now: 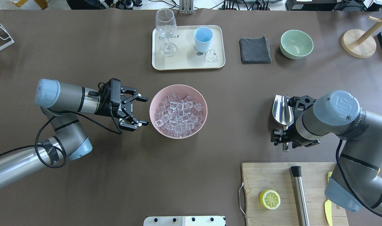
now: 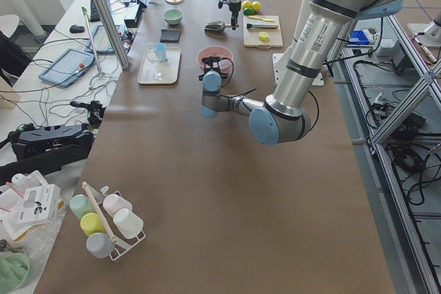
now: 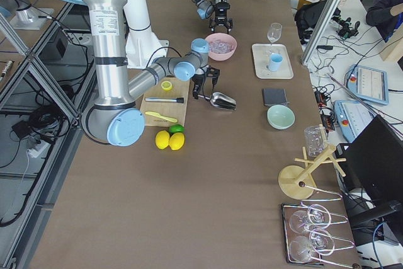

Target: Put ice in cup with scoop

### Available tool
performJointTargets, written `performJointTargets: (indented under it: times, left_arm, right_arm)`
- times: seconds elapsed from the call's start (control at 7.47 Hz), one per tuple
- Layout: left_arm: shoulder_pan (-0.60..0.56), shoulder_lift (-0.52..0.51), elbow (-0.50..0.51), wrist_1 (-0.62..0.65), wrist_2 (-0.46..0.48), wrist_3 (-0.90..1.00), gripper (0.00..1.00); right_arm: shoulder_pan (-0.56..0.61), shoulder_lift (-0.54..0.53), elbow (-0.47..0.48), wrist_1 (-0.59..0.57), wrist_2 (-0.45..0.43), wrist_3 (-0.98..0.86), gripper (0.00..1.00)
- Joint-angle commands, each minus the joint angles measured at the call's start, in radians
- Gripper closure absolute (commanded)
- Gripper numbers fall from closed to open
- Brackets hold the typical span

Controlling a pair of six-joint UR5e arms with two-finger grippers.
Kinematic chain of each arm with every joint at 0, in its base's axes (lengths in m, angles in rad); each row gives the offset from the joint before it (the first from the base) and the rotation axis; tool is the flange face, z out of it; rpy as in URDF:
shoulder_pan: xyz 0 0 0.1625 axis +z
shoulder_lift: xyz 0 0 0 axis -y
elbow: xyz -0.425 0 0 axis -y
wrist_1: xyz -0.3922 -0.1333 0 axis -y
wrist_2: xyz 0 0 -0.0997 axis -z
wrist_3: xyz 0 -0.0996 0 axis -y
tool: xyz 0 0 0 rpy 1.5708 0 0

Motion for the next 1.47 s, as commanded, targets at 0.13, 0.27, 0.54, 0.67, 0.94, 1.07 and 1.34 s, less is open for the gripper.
performJointTargets:
  times: [0.13,0.27,0.54,0.67,0.94,1.07,1.34]
  left_arm:
    - [0.013,-0.002,-0.001,0.000,0.020,0.000,0.03]
    - [0.023,-0.002,-0.001,0.000,0.030,0.000,0.03]
    - [0.035,-0.002,-0.003,0.000,0.050,-0.002,0.03]
    - [0.035,-0.004,-0.004,0.000,0.050,-0.002,0.03]
    - [0.040,-0.007,-0.006,0.000,0.050,-0.005,0.03]
    - [0.038,-0.007,-0.007,0.000,0.045,-0.008,0.03]
    - [0.035,-0.005,-0.006,0.002,0.047,-0.008,0.03]
  right_arm:
    - [0.015,-0.030,-0.016,0.007,0.004,-0.025,0.43]
    - [0.016,-0.021,-0.021,0.007,0.002,-0.027,0.43]
    - [0.016,0.004,-0.027,0.001,0.002,-0.019,0.43]
    - [0.016,0.012,-0.032,0.001,0.004,-0.016,0.46]
    - [0.016,0.006,-0.033,0.003,0.004,-0.023,0.51]
    - [0.018,-0.002,-0.032,0.007,0.002,-0.022,0.51]
    - [0.018,-0.005,-0.033,0.009,0.000,-0.017,0.53]
